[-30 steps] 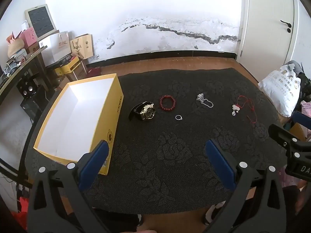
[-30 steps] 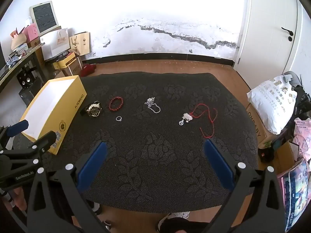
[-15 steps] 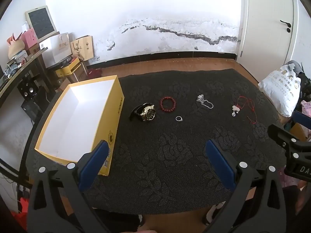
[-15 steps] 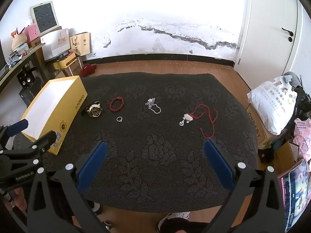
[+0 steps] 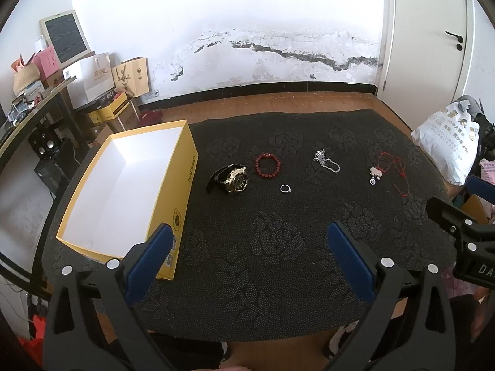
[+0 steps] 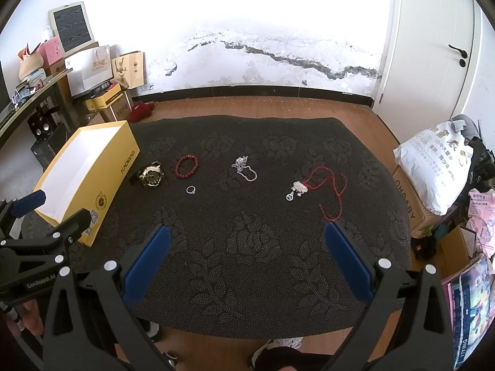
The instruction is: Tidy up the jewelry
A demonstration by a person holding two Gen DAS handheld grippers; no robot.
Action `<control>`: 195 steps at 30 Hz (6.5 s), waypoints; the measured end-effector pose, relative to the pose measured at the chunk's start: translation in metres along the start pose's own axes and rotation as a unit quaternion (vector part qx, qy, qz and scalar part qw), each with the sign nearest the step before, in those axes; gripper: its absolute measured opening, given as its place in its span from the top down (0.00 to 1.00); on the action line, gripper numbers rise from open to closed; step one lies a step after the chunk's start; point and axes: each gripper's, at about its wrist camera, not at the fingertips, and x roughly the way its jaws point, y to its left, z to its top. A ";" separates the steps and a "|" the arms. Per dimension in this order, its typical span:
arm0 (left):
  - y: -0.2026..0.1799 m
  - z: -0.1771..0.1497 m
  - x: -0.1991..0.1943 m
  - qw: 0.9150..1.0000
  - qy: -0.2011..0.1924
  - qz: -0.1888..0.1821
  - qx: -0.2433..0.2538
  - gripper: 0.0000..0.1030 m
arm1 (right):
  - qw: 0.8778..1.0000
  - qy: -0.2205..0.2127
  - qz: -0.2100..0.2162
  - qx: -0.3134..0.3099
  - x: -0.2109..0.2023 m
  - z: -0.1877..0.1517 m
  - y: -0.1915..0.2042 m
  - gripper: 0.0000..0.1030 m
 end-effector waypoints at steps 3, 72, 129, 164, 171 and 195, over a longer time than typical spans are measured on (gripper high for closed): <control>0.000 0.000 0.000 1.000 -0.001 0.001 0.000 0.06 | 1.000 0.000 0.000 0.000 0.000 0.000 0.000 0.06; -0.002 -0.005 0.046 0.999 0.040 -0.020 -0.003 0.06 | 1.000 0.006 -0.005 0.000 0.017 0.002 -0.006 0.06; 0.030 0.037 0.263 0.993 0.113 -0.031 -0.034 0.40 | 0.998 0.045 0.033 0.031 0.182 0.008 -0.052 0.06; 0.038 0.033 0.233 0.992 0.106 -0.065 -0.029 0.40 | 0.993 0.081 0.044 -0.078 0.333 0.070 0.009 0.89; 0.036 0.036 0.232 0.992 0.101 -0.064 -0.027 0.40 | 0.994 0.070 0.051 -0.066 0.312 0.072 0.011 0.90; 0.102 0.085 0.086 0.996 0.056 -0.044 -0.049 0.40 | 0.990 -0.006 0.115 -0.081 0.062 0.115 0.094 0.90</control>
